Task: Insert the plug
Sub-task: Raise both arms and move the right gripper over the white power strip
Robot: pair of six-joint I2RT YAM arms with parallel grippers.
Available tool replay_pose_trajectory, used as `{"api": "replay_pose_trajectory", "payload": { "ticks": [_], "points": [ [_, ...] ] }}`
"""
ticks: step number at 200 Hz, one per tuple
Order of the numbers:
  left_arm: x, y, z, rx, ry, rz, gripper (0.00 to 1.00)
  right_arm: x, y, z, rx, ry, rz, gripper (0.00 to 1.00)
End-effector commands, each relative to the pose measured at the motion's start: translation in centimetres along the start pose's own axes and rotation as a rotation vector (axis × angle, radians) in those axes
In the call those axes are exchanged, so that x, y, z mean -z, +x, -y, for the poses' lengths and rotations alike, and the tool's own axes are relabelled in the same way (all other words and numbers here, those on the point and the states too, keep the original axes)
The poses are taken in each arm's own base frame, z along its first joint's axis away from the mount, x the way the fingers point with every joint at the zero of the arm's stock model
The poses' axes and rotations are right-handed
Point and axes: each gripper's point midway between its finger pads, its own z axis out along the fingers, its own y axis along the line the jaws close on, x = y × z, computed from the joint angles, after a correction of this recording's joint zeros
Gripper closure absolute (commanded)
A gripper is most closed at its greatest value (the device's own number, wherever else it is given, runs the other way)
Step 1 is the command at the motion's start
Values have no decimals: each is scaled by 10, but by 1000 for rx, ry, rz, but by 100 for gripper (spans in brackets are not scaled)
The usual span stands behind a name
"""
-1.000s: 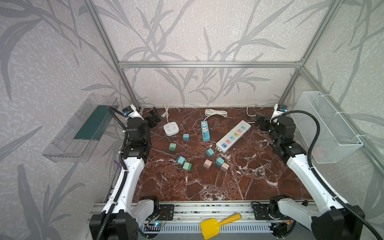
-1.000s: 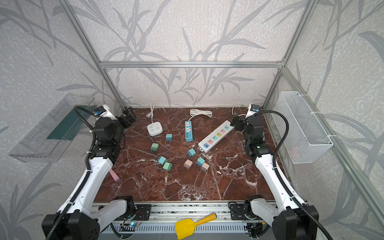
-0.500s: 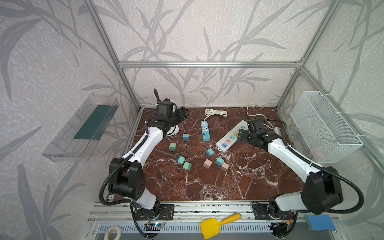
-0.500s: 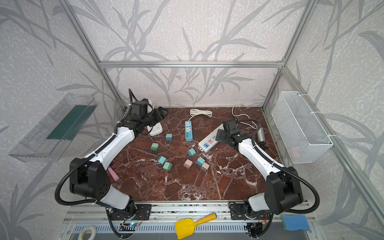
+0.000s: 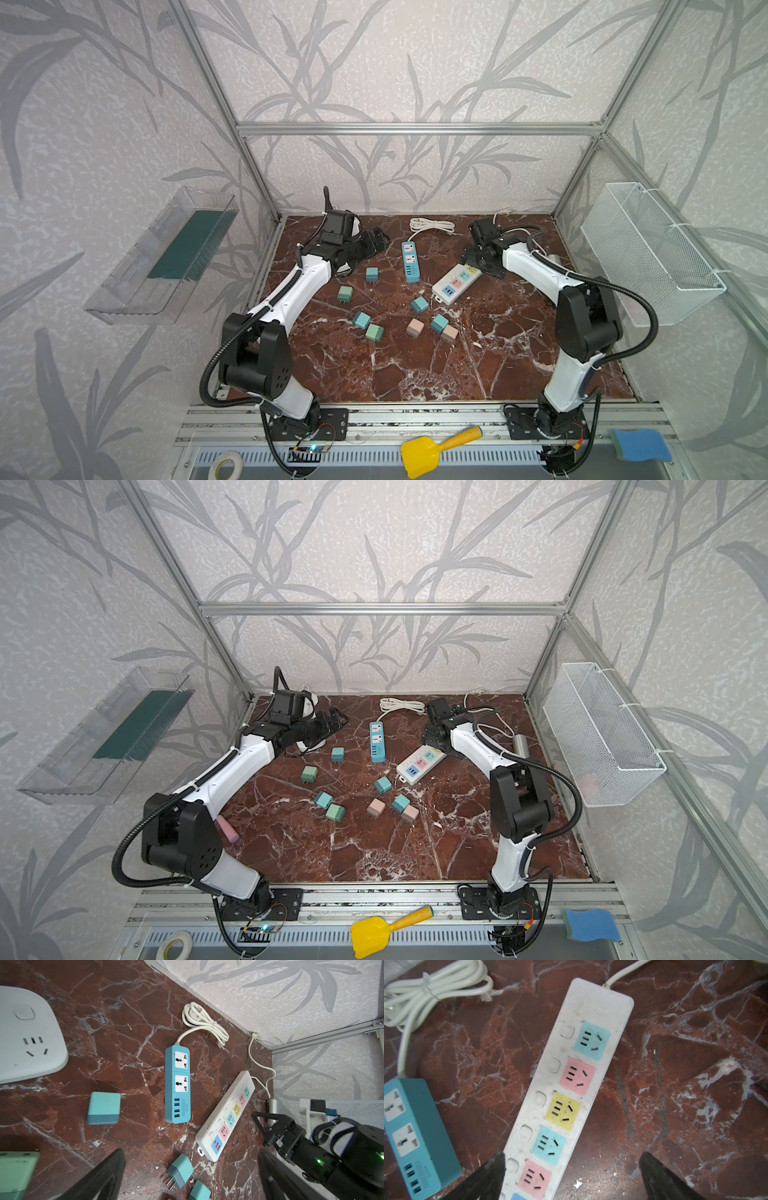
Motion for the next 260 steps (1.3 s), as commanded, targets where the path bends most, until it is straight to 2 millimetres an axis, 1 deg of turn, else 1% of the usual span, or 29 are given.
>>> {"api": "replay_pose_trajectory", "payload": {
  "ticks": [1, 4, 7, 10, 17, 29, 53, 76, 92, 117, 144, 147, 162, 185, 217, 232, 260],
  "points": [
    [5, 4, 5, 14, 15, -36, 1, -8, 4, -11, 55, 73, -12, 1],
    [5, 3, 6, 15, 19, -37, 1, -8, 3, -14, 64, 77, -10, 1],
    [6, 2, 7, 17, 24, -37, 1, -13, 5, -15, 77, 91, -20, 1],
    [7, 2, 7, 18, 26, -37, 1, -11, 4, -17, 84, 95, -20, 1],
    [8, 1, 6, 22, 27, -33, 1, -16, 7, -20, 106, 118, -36, 1],
    [9, -1, 6, 25, 34, -24, 1, -19, 9, -18, 128, 169, -46, 1],
    [9, -4, 4, 48, 44, -19, 1, -24, 15, -20, 168, 185, -43, 1],
    [12, -13, -8, 111, 38, 3, 1, -23, 19, -21, 243, 228, -5, 1],
    [16, -22, -18, 155, 48, 30, 1, -26, 23, -21, 270, 241, -11, 1],
    [20, -29, -22, 164, 45, 50, 1, -33, 27, -27, 291, 218, -26, 1],
    [20, -30, -21, 164, 59, 48, 1, -35, 25, -38, 292, 194, -23, 1],
    [20, -29, -21, 162, 58, 48, 1, -36, 25, -40, 323, 191, -26, 1],
    [20, -30, -23, 154, 44, 57, 1, -37, 25, -46, 338, 181, -25, 1],
    [23, -32, -23, 144, 37, 69, 1, -38, 26, -51, 351, 179, -23, 1],
    [26, -31, -16, 139, 58, 66, 1, -42, 25, -60, 370, 166, -24, 1],
    [30, -32, -14, 114, 47, 85, 1, -45, 27, -60, 391, 175, -34, 1],
    [35, -32, -8, 93, 54, 96, 1, -46, 33, -54, 446, 210, -44, 1]
  ]
}}
